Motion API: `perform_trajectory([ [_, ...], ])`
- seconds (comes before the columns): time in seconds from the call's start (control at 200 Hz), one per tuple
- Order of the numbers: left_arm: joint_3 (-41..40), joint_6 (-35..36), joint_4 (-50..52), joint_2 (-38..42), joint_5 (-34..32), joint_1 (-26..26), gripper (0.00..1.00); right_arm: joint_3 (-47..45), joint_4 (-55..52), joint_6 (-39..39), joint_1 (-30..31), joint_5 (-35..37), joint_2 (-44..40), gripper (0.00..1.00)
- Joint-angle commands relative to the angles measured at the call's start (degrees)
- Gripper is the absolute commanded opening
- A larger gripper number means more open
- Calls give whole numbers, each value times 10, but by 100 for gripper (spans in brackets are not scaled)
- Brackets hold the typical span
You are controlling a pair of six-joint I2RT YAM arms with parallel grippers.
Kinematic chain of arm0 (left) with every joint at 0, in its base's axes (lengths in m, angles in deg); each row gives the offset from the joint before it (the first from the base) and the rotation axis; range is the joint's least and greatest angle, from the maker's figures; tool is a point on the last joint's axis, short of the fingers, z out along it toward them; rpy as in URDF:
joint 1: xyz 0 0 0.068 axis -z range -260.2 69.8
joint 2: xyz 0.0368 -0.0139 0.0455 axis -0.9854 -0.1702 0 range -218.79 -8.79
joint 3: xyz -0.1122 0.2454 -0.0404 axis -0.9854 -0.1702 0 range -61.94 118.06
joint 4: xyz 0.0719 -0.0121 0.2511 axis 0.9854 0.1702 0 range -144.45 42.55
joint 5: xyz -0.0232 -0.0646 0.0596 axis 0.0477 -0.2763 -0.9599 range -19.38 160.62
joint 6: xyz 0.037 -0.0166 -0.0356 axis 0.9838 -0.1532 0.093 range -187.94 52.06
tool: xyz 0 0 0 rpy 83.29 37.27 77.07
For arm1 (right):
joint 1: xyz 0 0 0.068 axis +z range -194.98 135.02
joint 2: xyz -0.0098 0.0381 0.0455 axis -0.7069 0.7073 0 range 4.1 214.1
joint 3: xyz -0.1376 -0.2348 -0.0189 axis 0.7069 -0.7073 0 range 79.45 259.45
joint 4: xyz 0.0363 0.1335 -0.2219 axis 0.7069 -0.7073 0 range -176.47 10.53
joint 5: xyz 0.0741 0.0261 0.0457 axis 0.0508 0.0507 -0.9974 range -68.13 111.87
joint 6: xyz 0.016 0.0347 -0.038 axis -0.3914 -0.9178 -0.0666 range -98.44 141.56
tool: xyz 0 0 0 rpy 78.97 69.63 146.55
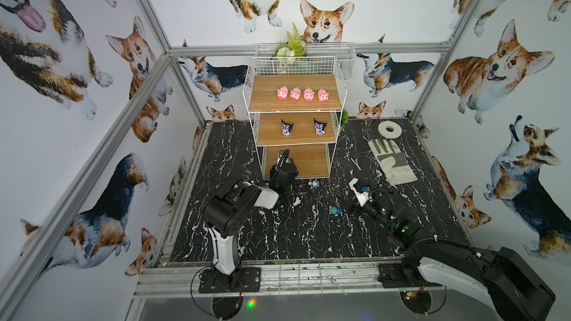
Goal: Organize plastic toys on shelves
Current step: Place the plastic toy on the shelf.
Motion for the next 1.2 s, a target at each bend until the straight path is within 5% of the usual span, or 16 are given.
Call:
perform_trajectory([
  [0.0, 0, 9, 5, 3, -4, 0, 49, 0, 9, -4, 0, -7, 1, 84],
  [0.456, -18, 12, -1, 32, -13, 9, 68, 12, 3, -7, -3, -25, 32, 84],
  [0.706, -74, -12, 43, 133, 24, 55, 75, 70, -63, -72, -16, -73, 106, 80],
  [0.931, -101, -36, 172, 238, 138, 91, 78, 116, -5, -228, -28, -137, 241, 64],
  [1.071, -80, -43, 244, 237, 236, 91, 79, 147, 62, -280, -28, -139, 335, 49],
  [1.196, -66, -42, 272, 223, 259, 88, 82, 169, 132, -314, -28, -108, 408, 42],
])
